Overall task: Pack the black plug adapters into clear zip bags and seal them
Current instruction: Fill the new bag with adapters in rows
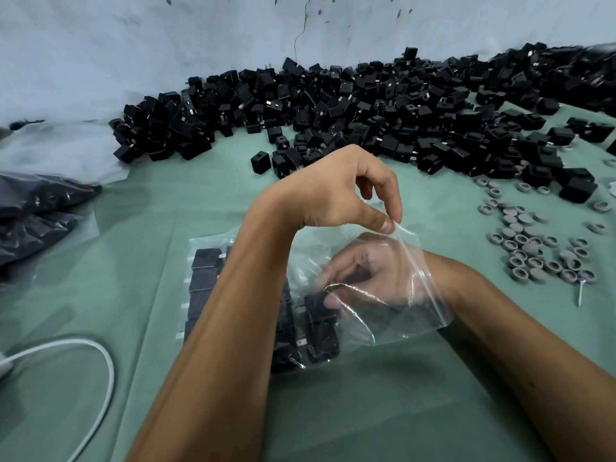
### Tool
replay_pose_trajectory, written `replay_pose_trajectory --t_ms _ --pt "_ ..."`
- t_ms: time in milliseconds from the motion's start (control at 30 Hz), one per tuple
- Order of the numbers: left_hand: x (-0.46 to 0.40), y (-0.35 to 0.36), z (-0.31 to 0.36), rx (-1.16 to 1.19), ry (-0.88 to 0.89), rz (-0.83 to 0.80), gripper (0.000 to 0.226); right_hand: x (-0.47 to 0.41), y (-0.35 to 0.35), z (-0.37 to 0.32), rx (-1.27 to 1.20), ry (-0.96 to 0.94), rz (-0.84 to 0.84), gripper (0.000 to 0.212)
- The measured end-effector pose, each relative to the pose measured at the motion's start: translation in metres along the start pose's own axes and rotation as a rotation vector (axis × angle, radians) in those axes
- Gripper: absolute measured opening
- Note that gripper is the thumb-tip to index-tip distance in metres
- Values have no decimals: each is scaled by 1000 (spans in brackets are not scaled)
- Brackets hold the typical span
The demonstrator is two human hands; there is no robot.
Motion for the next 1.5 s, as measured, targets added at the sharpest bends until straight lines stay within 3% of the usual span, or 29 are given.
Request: replay_pose_trajectory --t_ms 267,533,633,700,733,800,833,933,1067,1167,1267,1500 --pt "1 0 2 -2 6 -4 13 -8 6 3 127 -27 -81 29" --pt "1 0 -10 -10 -4 7 14 6 -39 17 -23 -83 22 12" --pt "0 4 -13 -12 -18 -7 16 13 -67 28 -155 -16 286 11" --pt "-2 7 -15 -16 -45 -22 17 16 -78 39 -236 52 598 6" --pt "-2 8 -16 -21 -66 -33 17 17 -82 43 -157 108 774 10" --pt "-3 10 -18 -29 -99 -55 16 19 -90 46 223 207 1000 8" --pt "-3 10 -18 -32 -109 -64 17 17 -93 47 371 251 1051 8" --pt "-2 10 -19 -31 -124 -73 18 8 -115 52 613 413 1152 35" --pt "-1 9 -18 -18 -123 -79 19 -19 -159 60 806 609 1052 79" --pt "-1 7 -20 -15 -114 -90 19 -47 -175 71 728 690 857 94" --pt "0 5 -23 -10 -112 -80 19 -71 -167 71 751 656 817 83" --pt "3 1 -23 3 -105 -66 18 -85 -131 47 686 258 763 47"
Point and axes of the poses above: each hand's wrist, its own x-axis away from the middle knuckle, its own y-axis out of the palm, z = x × y, the point moved 3 cm from there along -x, towards the middle knuckle, and after that the axes turned 3 degrees about y, right-handed, at the moved point
